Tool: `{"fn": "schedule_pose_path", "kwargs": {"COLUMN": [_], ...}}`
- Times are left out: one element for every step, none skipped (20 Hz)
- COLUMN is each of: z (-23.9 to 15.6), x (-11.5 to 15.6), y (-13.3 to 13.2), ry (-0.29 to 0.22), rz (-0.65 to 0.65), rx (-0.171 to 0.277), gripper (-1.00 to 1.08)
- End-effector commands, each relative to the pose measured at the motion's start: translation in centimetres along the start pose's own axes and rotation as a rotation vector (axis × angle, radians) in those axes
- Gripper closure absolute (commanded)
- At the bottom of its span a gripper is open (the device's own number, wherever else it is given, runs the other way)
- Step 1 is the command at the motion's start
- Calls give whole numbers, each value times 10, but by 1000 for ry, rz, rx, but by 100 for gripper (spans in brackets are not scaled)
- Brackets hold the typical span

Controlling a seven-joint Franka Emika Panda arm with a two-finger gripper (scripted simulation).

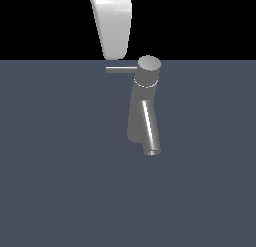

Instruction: Turn on the faucet by rotating a designated handle.

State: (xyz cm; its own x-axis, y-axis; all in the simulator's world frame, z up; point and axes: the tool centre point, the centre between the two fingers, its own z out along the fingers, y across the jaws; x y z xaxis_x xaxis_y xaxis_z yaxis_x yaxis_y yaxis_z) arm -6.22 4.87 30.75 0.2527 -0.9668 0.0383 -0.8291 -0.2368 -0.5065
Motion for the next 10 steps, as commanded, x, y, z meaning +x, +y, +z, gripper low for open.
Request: {"fn": "schedule_pose_path", "kwargs": {"z": [8,11,14,16,18,20,22,23,24,25], "x": [5,6,8,10,11,13,14,15,16,17], "y": [-5,-7,-8,-10,-11,-12,-13,-14,-15,-15], "ry": [16,21,26,31,35,39,43,46,49,52], "rz": [48,65,80,94,106,118,128,137,145,151], "rx": [18,24,29,34,38,42,45,48,51,53], "gripper": [108,108,108,108,108,108,108,108,108,108]}}
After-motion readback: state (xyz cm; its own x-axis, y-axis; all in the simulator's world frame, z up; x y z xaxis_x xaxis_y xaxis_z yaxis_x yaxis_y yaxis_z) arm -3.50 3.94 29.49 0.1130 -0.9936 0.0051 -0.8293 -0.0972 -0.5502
